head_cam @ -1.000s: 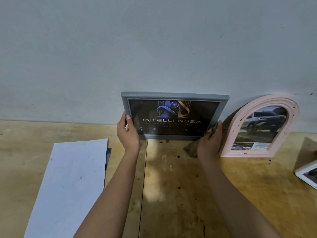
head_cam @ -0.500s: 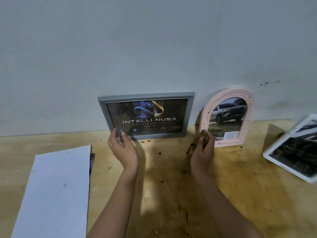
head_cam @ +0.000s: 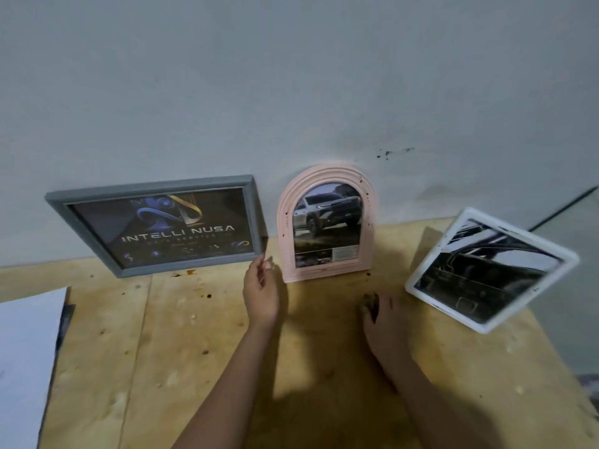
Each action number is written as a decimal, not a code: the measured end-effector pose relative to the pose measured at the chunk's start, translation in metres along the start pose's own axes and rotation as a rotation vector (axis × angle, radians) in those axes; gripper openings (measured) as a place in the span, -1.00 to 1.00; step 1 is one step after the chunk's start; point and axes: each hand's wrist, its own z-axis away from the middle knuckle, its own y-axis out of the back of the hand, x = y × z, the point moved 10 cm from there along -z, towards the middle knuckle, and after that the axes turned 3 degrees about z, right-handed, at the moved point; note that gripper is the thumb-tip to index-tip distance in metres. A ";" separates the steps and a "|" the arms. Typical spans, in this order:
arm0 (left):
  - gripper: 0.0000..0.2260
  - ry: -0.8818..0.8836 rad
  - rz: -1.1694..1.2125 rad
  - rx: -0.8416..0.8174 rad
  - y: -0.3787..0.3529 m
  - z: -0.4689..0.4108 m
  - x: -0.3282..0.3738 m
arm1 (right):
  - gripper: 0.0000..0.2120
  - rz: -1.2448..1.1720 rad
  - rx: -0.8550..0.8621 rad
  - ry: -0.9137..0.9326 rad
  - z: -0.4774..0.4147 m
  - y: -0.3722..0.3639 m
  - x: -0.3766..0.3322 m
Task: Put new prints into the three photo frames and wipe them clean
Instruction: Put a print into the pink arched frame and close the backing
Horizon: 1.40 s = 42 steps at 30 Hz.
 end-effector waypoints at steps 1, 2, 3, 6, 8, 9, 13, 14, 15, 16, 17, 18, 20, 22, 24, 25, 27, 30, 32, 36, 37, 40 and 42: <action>-0.70 -0.004 -0.007 0.008 -0.004 -0.001 -0.002 | -0.72 0.029 -0.042 -0.004 -0.003 -0.005 0.006; -0.70 -0.008 -0.014 0.017 -0.008 -0.002 -0.002 | -0.68 0.056 -0.060 -0.002 -0.007 -0.006 0.008; -0.69 -0.005 -0.017 0.027 -0.014 -0.002 -0.003 | -0.66 0.063 -0.067 0.010 -0.012 -0.004 0.010; -0.69 0.008 -0.017 0.032 -0.026 -0.003 -0.005 | -0.58 -0.088 -0.027 0.096 -0.032 0.009 -0.009; -0.69 0.009 -0.007 0.032 -0.033 -0.006 -0.004 | -0.61 -0.291 0.035 0.137 -0.051 0.025 -0.028; -0.68 0.005 -0.002 0.035 -0.035 -0.007 -0.002 | -0.64 -0.371 0.063 0.142 -0.061 0.032 -0.036; -0.68 0.002 -0.004 0.058 -0.041 -0.009 0.004 | -0.75 -0.532 -0.018 0.065 -0.101 0.030 -0.047; -0.69 0.003 -0.010 0.067 -0.041 -0.009 0.006 | -0.77 -0.540 -0.059 0.050 -0.105 0.024 -0.047; -0.69 0.006 -0.013 0.080 -0.040 -0.010 0.007 | -0.79 -0.544 -0.074 0.047 -0.107 0.022 -0.046; -0.70 0.012 -0.013 0.096 -0.039 -0.010 0.008 | -0.81 -0.551 -0.069 0.048 -0.107 0.021 -0.045; -0.71 0.015 -0.009 0.115 -0.037 -0.010 0.009 | -0.81 -0.565 -0.059 0.055 -0.106 0.023 -0.045; -0.71 0.019 -0.002 0.131 -0.035 -0.010 0.011 | -0.81 -0.576 -0.051 0.058 -0.103 0.024 -0.044; -0.72 0.024 0.007 0.140 -0.032 -0.009 0.017 | -0.79 -0.601 -0.031 0.071 -0.097 0.030 -0.045; -0.71 0.024 0.019 0.132 -0.027 -0.009 0.021 | -0.76 -0.634 -0.019 0.081 -0.090 0.039 -0.047; -0.70 0.027 0.050 0.117 -0.018 -0.008 0.027 | -0.73 -0.693 -0.024 0.085 -0.080 0.048 -0.050; -0.70 0.025 0.072 0.103 -0.015 -0.007 0.030 | -0.73 -0.718 -0.033 0.087 -0.075 0.051 -0.051; -0.71 -0.008 0.125 0.059 -0.008 -0.004 0.043 | -0.72 -0.763 -0.039 0.097 -0.062 0.059 -0.053; -0.68 -0.046 0.267 -0.047 0.004 0.008 0.069 | -0.74 -0.786 0.002 0.201 -0.028 0.080 -0.061; -0.62 -0.033 0.338 -0.103 0.015 0.019 0.083 | -0.75 -0.742 0.078 0.322 0.004 0.101 -0.068; -0.56 0.023 0.504 -0.204 0.043 0.043 0.090 | -0.86 -0.580 0.269 0.541 0.080 0.129 -0.069; -0.53 0.034 0.466 -0.247 0.050 0.051 0.087 | -0.89 -0.492 0.328 0.572 0.100 0.130 -0.066; -0.53 0.121 0.281 -0.357 0.063 0.073 0.055 | -0.93 -0.329 0.426 0.602 0.149 0.120 -0.051; -0.61 0.174 0.146 -0.376 0.077 0.092 0.027 | -0.88 -0.329 0.434 0.577 0.180 0.105 -0.035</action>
